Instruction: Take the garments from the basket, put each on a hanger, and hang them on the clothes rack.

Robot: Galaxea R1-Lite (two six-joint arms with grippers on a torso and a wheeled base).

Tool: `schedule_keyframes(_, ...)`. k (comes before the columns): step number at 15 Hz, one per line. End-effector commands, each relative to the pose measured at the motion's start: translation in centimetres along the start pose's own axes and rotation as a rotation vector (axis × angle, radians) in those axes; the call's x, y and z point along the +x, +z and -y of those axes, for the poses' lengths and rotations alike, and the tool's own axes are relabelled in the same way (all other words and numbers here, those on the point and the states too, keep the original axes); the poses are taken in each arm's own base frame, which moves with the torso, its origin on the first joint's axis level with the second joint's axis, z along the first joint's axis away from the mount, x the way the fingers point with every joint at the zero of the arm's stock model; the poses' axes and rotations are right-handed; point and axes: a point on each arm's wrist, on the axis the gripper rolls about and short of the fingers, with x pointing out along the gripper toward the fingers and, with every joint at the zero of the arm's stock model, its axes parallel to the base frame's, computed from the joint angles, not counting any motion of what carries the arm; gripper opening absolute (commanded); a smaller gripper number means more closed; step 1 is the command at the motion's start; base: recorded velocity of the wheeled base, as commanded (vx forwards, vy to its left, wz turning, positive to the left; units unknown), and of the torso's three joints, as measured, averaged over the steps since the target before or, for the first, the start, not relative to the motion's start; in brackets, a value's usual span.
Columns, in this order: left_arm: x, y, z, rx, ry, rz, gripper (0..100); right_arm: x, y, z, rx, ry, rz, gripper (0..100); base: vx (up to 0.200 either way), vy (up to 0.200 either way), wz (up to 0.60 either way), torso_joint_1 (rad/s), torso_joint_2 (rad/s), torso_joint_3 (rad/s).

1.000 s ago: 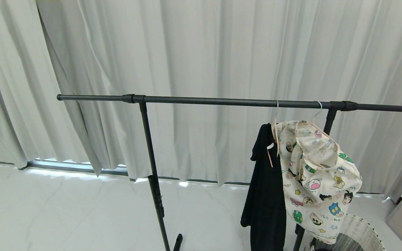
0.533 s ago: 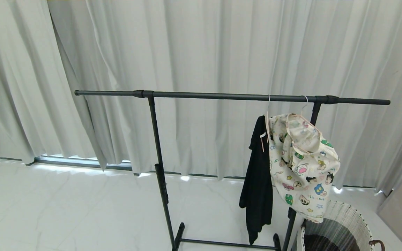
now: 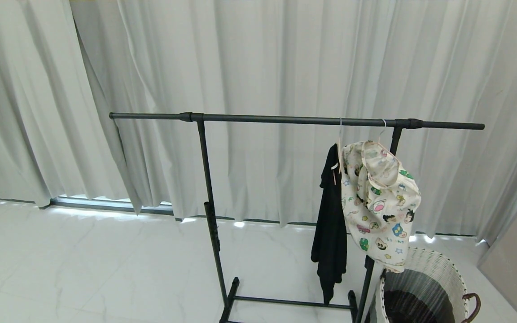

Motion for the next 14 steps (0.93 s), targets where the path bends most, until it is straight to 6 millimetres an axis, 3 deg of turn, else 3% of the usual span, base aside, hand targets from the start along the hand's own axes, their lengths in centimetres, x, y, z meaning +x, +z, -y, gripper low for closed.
schedule_keyframes(1, -0.38, -0.21, -0.27, -0.045, 0.026, 0.042, 100, -0.17, -0.09, 0.1, 0.007, 0.004, 0.021, 100, 0.0, 0.0, 0.0, 0.0, 0.0, 0.0)
schedule_keyframes(5, -0.76, -0.14, 0.03, 0.05, 0.279, -0.037, 100, -0.2, -0.11, 0.33, 0.011, -0.095, 0.01, 100, 0.0, 0.0, 0.0, 0.0, 0.0, 0.0)
schedule_keyframes(9, -0.95, -0.26, -0.05, -0.138, 0.318, -0.003, 100, -0.2, -0.09, 0.32, -0.011, -0.09, 0.011, 100, 0.0, 0.0, 0.0, 0.0, 0.0, 0.0)
schedule_keyframes(13, -0.94, -0.27, -0.03, -0.087, 0.31, -0.011, 100, -0.18, -0.11, 0.29, -0.025, -0.084, 0.011, 100, 0.0, 0.0, 0.0, 0.0, 0.0, 0.0)
schedule_keyframes(14, -0.88, -0.22, 0.19, -0.04, 0.208, 0.0, 100, -0.13, -0.13, 0.29, -0.02, -0.091, 0.014, 100, 0.0, 0.0, 0.0, 0.0, 0.0, 0.0)
